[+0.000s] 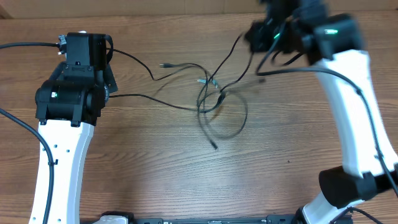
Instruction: Untangle cables
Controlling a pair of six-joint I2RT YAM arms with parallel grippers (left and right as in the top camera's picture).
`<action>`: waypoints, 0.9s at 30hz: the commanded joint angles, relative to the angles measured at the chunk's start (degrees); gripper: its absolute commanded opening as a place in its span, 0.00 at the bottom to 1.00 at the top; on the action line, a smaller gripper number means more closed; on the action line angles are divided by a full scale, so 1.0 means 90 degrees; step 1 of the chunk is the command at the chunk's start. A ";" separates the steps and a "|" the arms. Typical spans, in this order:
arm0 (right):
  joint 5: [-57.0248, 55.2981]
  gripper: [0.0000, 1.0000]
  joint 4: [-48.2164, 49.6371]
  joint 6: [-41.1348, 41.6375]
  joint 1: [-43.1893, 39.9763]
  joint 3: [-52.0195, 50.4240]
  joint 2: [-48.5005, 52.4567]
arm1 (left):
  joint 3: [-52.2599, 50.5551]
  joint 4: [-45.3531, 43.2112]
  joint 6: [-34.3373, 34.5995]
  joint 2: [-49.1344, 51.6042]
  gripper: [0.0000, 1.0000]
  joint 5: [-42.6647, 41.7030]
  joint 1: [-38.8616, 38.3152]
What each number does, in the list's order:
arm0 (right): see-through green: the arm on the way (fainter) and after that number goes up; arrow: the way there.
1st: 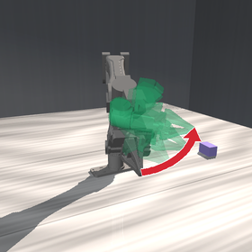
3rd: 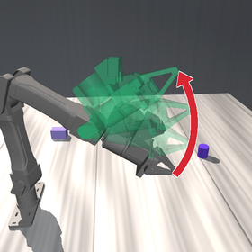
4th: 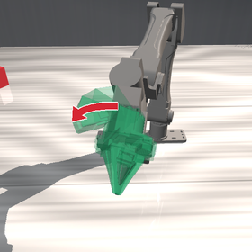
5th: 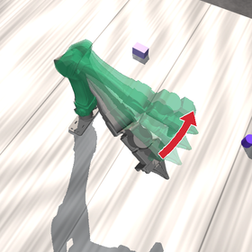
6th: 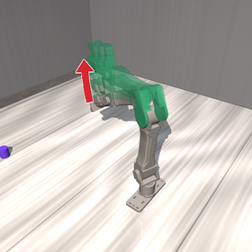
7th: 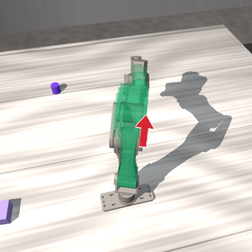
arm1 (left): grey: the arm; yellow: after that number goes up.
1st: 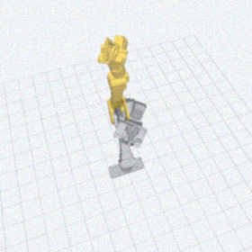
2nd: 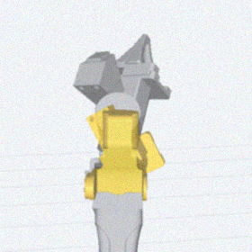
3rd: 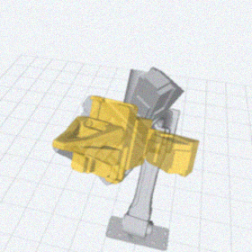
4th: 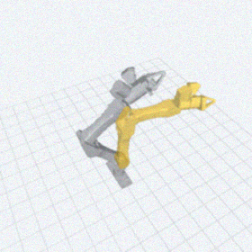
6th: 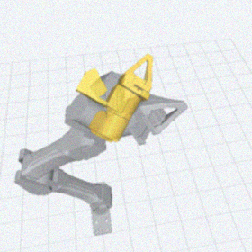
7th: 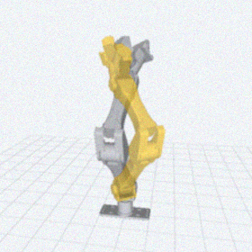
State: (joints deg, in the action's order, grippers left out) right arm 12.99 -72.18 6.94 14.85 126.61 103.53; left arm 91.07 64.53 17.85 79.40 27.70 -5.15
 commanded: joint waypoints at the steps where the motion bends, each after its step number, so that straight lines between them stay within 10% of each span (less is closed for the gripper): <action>1: -0.1185 0.04 -0.0129 -0.0163 -0.0177 0.1083 -0.0253 | 0.0005 -0.0002 0.0124 -0.0073 0.04 0.0940 0.0019; 27: -0.3031 0.04 0.0102 0.1056 -0.2123 0.2526 -0.0299 | 0.0005 -0.0012 0.1814 -0.0070 0.04 0.0991 0.2297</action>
State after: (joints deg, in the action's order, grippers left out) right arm -9.76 -71.44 12.53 -2.13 147.48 101.32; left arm 91.07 64.71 29.98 79.40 35.79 14.02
